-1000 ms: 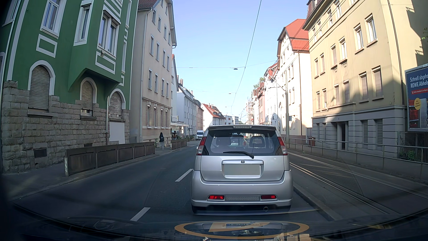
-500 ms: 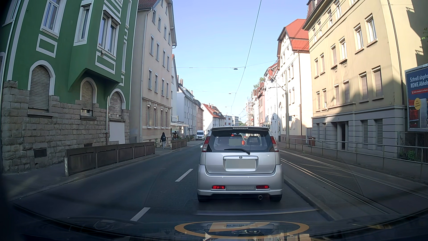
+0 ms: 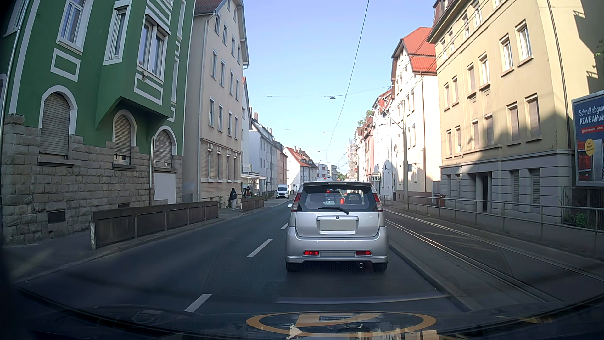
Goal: Follow the waypoints while adhering to traffic rules and regulations
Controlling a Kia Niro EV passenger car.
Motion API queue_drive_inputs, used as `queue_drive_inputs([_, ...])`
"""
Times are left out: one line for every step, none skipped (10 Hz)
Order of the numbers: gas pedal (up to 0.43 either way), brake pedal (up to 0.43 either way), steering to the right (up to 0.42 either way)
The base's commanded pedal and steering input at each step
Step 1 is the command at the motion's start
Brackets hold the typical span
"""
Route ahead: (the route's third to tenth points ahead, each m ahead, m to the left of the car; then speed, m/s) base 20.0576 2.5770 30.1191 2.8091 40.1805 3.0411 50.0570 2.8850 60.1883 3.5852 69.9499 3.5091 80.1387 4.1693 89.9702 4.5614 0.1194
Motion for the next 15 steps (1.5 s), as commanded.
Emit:
queue_drive_inputs([0.0,0.0,0.0])
queue_drive_inputs([0.0,0.0,-0.002])
queue_drive_inputs([0.0,0.0,-0.003])
queue_drive_inputs([0.0,0.0,-0.004])
queue_drive_inputs([0.008,0.0,-0.005])
queue_drive_inputs([0.02,0.0,-0.005])
queue_drive_inputs([0.028,0.0,-0.005])
queue_drive_inputs([0.039,0.0,-0.005])
queue_drive_inputs([0.047,0.0,-0.005])
queue_drive_inputs([0.059,0.0,-0.005])
queue_drive_inputs([0.087,0.0,-0.005])
queue_drive_inputs([0.098,0.0,-0.005])
queue_drive_inputs([0.11,0.0,-0.005])
queue_drive_inputs([0.118,0.0,-0.005])
queue_drive_inputs([0.138,0.0,-0.005])
